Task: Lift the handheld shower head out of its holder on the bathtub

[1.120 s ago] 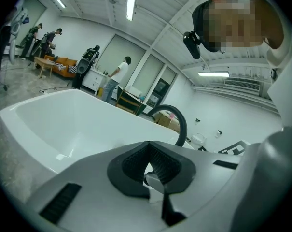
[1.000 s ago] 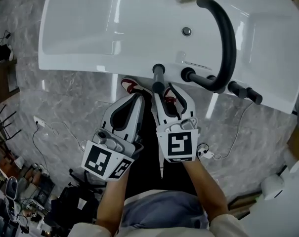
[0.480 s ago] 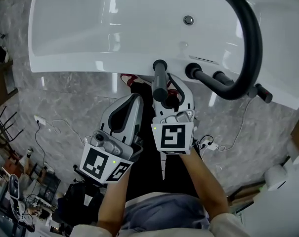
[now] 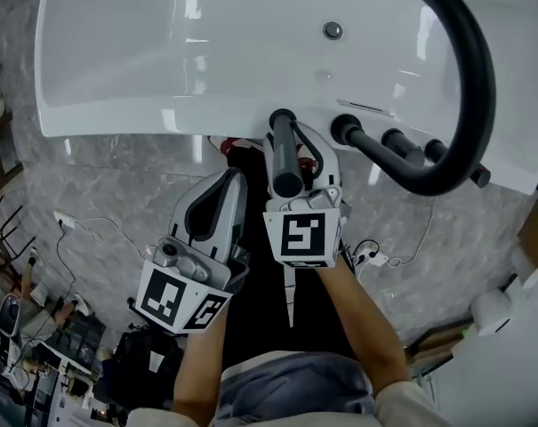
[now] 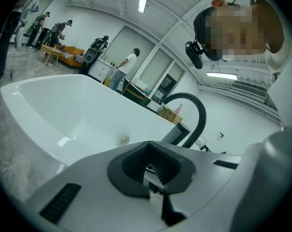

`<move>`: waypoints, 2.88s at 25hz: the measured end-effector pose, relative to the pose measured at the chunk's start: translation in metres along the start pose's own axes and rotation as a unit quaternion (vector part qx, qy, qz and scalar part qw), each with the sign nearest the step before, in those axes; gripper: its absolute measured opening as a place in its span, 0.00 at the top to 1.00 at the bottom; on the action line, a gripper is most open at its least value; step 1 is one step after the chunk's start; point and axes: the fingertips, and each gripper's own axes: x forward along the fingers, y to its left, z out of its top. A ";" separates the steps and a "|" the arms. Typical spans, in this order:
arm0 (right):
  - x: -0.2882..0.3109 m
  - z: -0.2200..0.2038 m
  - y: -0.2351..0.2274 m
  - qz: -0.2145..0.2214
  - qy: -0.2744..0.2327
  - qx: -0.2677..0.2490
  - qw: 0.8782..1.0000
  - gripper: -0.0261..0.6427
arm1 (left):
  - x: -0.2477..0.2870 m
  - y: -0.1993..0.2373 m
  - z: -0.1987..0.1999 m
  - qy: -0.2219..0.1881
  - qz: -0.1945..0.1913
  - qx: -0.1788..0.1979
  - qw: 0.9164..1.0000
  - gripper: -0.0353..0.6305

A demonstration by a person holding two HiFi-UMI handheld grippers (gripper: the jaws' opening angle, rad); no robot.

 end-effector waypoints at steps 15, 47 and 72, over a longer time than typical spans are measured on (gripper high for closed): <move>0.018 -0.017 -0.007 -0.018 0.010 -0.001 1.000 0.74 | 0.002 0.014 -0.010 -0.001 0.000 -0.044 0.999 0.94; 0.013 -0.012 -0.005 -0.017 -0.016 0.009 1.000 0.74 | -0.001 0.016 -0.015 0.003 -0.010 -0.055 0.998 0.94; -0.047 0.031 -0.002 0.003 -0.002 -0.025 1.000 0.75 | 0.001 0.041 0.004 -0.037 0.015 -0.057 0.998 0.94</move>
